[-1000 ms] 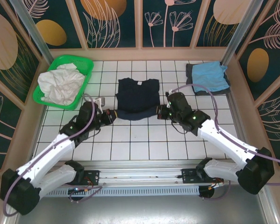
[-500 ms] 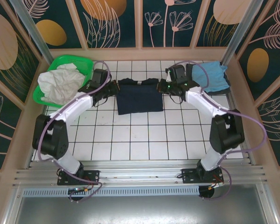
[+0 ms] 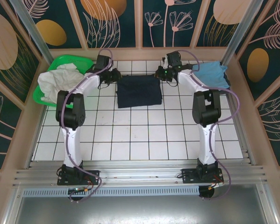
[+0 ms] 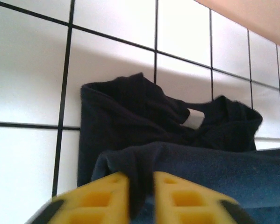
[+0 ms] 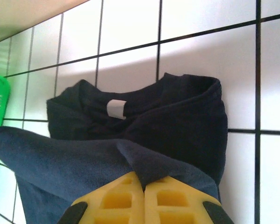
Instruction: Fold and stack the t-shirts
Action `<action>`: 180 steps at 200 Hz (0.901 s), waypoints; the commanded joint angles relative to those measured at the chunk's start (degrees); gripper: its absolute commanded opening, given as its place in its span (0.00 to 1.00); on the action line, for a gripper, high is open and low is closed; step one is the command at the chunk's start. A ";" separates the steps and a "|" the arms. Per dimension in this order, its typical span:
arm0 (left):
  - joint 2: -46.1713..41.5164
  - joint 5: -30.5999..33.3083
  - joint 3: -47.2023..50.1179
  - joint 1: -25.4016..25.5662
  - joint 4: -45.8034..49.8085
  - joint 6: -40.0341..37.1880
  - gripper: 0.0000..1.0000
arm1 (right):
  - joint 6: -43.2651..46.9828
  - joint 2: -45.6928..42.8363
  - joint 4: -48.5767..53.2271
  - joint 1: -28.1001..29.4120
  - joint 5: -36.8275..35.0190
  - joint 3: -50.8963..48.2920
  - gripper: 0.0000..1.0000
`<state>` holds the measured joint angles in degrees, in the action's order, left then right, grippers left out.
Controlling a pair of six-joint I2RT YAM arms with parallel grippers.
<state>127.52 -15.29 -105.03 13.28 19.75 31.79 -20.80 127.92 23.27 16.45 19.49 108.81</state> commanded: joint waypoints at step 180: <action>21.81 -4.07 -16.76 -2.90 1.63 -2.13 0.41 | -0.21 18.29 1.95 -1.39 -13.42 15.02 0.29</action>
<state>145.64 -18.37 -121.75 12.23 19.84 28.01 -19.64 141.43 17.87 17.56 10.72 120.31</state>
